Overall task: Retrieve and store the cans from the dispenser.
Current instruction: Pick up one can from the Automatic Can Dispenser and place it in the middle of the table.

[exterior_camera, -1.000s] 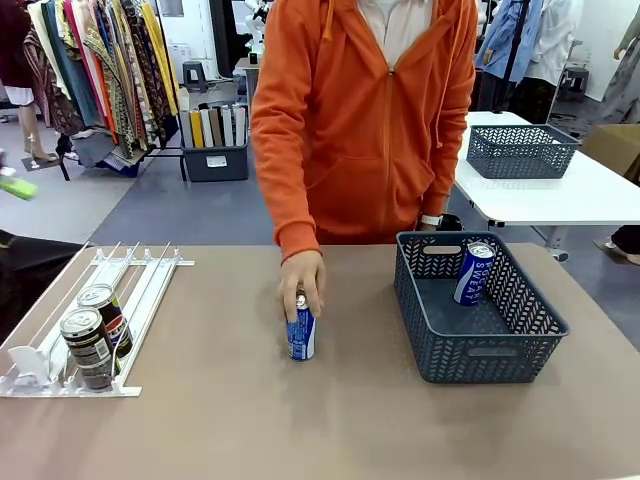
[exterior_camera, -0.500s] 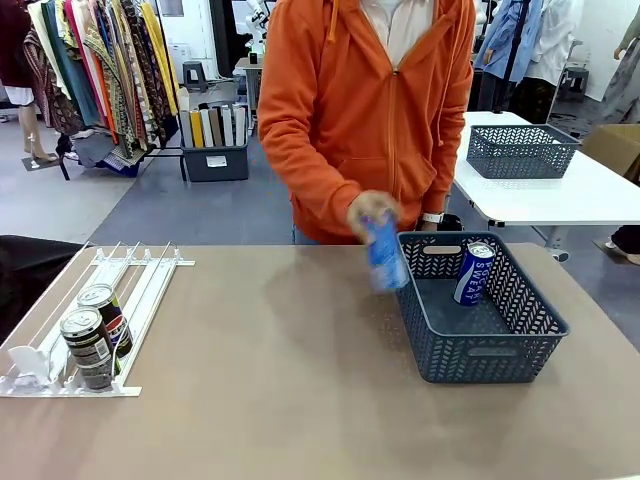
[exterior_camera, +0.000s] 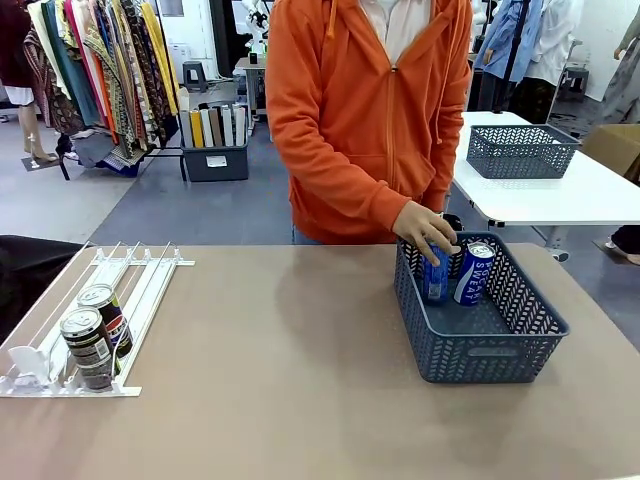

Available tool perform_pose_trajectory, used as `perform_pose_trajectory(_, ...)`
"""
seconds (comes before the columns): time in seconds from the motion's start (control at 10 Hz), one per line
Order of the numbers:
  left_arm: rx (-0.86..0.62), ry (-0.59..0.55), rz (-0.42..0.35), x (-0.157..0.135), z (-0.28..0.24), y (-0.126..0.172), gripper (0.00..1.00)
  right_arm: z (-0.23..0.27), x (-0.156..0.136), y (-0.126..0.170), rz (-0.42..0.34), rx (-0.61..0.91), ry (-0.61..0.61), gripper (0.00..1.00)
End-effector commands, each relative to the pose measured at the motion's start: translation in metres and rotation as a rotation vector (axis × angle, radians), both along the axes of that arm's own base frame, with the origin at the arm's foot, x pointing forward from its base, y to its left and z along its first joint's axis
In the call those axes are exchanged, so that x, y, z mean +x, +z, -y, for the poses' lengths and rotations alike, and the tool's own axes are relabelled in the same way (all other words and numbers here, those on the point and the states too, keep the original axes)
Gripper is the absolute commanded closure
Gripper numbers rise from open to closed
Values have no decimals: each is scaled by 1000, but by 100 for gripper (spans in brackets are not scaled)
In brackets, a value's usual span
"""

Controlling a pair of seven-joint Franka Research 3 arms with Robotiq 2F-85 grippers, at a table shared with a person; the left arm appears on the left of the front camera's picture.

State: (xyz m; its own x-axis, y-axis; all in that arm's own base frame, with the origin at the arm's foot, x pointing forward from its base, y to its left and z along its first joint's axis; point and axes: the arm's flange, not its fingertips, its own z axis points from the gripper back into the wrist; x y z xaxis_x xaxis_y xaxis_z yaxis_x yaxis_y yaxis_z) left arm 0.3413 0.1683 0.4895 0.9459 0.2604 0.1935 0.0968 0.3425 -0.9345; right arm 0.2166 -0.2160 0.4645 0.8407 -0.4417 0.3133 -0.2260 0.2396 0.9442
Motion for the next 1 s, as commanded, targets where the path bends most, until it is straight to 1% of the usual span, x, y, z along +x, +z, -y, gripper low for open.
perform_pose_trajectory(0.0, -17, -1, -8, -2, 0, 3, 0, 0, 3, 4, 35, 8, -6, 0)
perform_pose_trajectory(0.2, -1, 0, 0, -1, 0, 0, 0, 0, 3, 4, 35, 8, -6, 0)
perform_pose_trajectory(0.3, 169, 18, -59, -6, 14, 10, 0, 0, 3, 4, 35, 8, -6, 0)
perform_pose_trajectory(0.4, 320, -14, -74, -7, 39, 21, 0, 0, 3, 4, 35, 8, -6, 0)
perform_pose_trajectory(0.5, 523, -66, -103, -3, 73, 29, 0, 0, 3, 4, 35, 8, -6, 0)
perform_pose_trajectory(0.6, 700, -58, -133, 5, 101, 33, 0, 0, 3, 4, 35, 8, -6, 0)
perform_pose_trajectory(0.7, 803, -58, -165, 19, 127, 30, 0, 0, 3, 4, 35, 8, -6, 0)
perform_pose_trajectory(0.8, 888, -81, -196, 30, 144, 26, 0, 0, 3, 4, 35, 8, -6, 0)
perform_pose_trajectory(0.9, 962, -61, -241, 43, 159, 17, 0, 0, 3, 4, 35, 8, -6, 0)
